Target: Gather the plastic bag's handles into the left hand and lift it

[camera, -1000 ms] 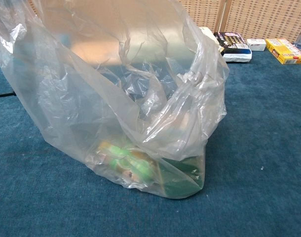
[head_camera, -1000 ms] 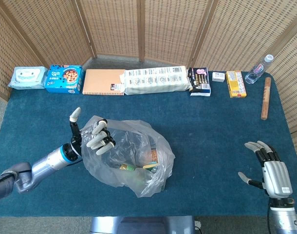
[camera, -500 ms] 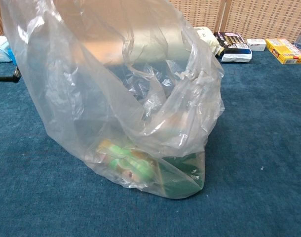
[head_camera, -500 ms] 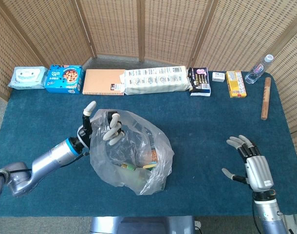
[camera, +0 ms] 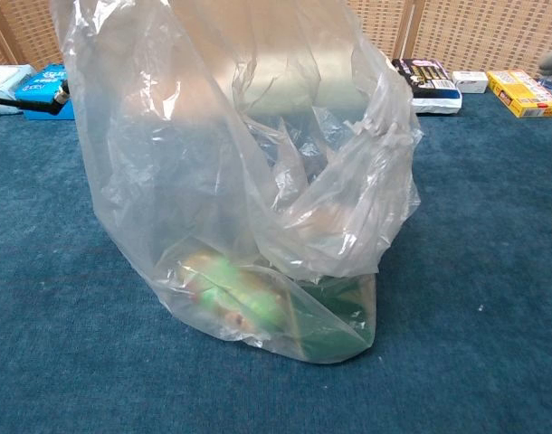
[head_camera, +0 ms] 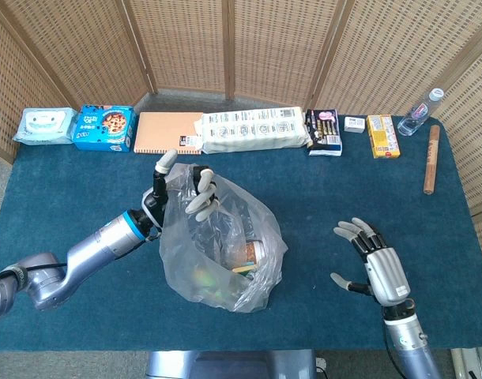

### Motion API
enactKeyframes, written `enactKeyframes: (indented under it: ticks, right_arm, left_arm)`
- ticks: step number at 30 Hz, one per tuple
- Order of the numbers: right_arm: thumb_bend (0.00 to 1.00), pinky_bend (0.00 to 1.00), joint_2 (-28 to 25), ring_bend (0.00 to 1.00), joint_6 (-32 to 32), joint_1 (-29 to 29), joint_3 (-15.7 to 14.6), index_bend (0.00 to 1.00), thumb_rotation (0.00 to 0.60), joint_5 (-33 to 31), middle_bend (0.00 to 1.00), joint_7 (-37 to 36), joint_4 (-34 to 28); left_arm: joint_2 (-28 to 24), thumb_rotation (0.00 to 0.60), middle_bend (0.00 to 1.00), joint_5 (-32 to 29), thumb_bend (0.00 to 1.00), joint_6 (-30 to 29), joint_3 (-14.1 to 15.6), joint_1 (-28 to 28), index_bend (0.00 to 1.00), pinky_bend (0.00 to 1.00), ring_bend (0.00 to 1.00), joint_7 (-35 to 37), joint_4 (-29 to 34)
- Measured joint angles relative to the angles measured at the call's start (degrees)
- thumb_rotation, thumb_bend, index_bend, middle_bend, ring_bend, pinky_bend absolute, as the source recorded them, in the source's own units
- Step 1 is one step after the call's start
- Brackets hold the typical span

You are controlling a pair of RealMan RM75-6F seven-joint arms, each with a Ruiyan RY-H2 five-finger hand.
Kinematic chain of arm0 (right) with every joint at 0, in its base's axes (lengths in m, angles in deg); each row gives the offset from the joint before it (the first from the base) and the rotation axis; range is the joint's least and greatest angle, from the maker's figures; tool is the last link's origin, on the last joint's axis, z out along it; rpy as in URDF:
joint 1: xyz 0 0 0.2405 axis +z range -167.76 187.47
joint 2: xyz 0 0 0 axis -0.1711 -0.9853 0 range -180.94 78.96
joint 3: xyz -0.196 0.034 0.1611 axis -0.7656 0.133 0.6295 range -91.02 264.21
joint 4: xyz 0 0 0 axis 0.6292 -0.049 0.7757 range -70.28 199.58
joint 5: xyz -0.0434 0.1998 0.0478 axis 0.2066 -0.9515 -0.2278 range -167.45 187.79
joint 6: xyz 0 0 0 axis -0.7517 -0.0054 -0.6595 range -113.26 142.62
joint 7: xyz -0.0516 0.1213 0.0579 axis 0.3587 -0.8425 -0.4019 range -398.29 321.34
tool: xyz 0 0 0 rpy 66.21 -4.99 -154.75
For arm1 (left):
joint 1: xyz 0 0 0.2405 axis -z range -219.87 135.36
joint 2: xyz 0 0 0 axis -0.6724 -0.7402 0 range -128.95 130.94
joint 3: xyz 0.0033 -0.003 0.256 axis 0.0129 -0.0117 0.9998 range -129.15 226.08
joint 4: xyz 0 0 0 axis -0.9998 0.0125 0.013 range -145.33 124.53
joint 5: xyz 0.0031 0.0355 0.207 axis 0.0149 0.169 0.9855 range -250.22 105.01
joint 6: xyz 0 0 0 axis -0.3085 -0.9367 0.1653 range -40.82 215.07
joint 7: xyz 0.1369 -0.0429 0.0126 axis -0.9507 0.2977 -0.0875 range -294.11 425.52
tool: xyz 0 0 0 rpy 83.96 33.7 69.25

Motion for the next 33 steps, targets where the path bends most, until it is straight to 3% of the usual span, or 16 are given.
enactKeyframes:
  ticks: [16, 26, 33]
  right_arm:
    - [0.1, 0.12, 6.6, 0.12, 3.5, 6.1, 3.1, 0.22, 0.599, -3.0, 0.21, 0.9, -0.9]
    - [0.1, 0.12, 7.9, 0.15, 2.5, 6.8, 3.4, 0.29, 0.6, -4.2, 0.25, -3.1, -2.7]
    - [0.11, 0.12, 7.8, 0.16, 0.5, 6.4, 3.6, 0.31, 0.6, -4.5, 0.27, -5.5, -4.9]
  left_arm:
    - [3.8, 0.0, 0.8, -0.6, 0.23, 3.4, -3.1, 1.0, 0.64, 0.53, 0.87, -6.1, -0.8]
    - [6.2, 0.0, 0.8, -0.4, 0.23, 4.9, -2.4, 0.2, 0.64, 0.5, 0.87, -7.2, -3.8]
    - [6.7, 0.0, 0.8, -0.1, 0.23, 5.4, -1.7, -0.6, 0.64, 0.44, 0.81, -6.9, -5.5]
